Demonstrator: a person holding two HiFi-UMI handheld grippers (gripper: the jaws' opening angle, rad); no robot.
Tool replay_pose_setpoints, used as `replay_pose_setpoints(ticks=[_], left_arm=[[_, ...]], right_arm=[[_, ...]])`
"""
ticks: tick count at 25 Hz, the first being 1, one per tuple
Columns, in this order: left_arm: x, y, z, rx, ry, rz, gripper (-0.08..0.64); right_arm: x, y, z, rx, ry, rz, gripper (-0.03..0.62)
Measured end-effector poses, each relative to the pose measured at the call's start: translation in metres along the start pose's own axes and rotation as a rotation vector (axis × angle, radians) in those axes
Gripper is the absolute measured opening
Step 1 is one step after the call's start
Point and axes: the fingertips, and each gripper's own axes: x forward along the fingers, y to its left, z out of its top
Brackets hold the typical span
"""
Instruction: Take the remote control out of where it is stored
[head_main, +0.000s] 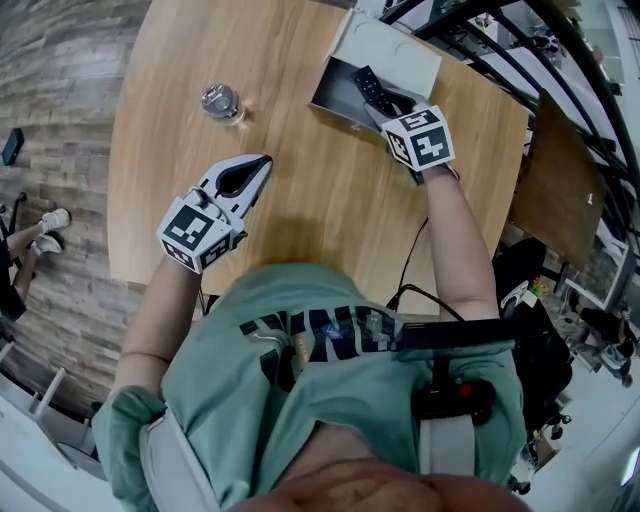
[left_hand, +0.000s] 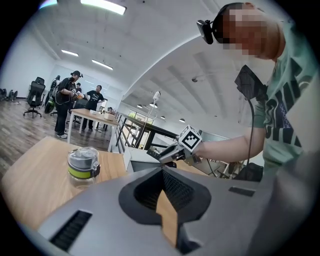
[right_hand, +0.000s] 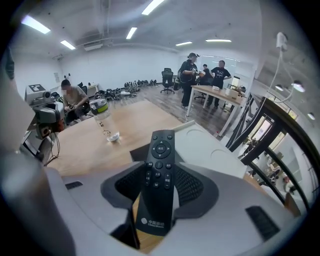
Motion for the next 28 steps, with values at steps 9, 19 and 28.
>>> replay_pose_setpoints(ticks=[9,19,28], left_arm=[[-0.047,-0.010,0.019,0.019,-0.068,0.026,-0.015],[-0.144,0.006,0.035,0.043,-0.137,0.068,-0.015],[-0.229,0.022,0.049,0.088,-0.177,0.063,-0.015]], right_arm=[[-0.053,0.029,0.029,-0.015,-0.070,-0.022,0.184],[-0.090,0.089,0.076,-0.035,-0.115,-0.051,0.184],[-0.141,0.130,0.094,-0.002,-0.128,-0.133,0.184]])
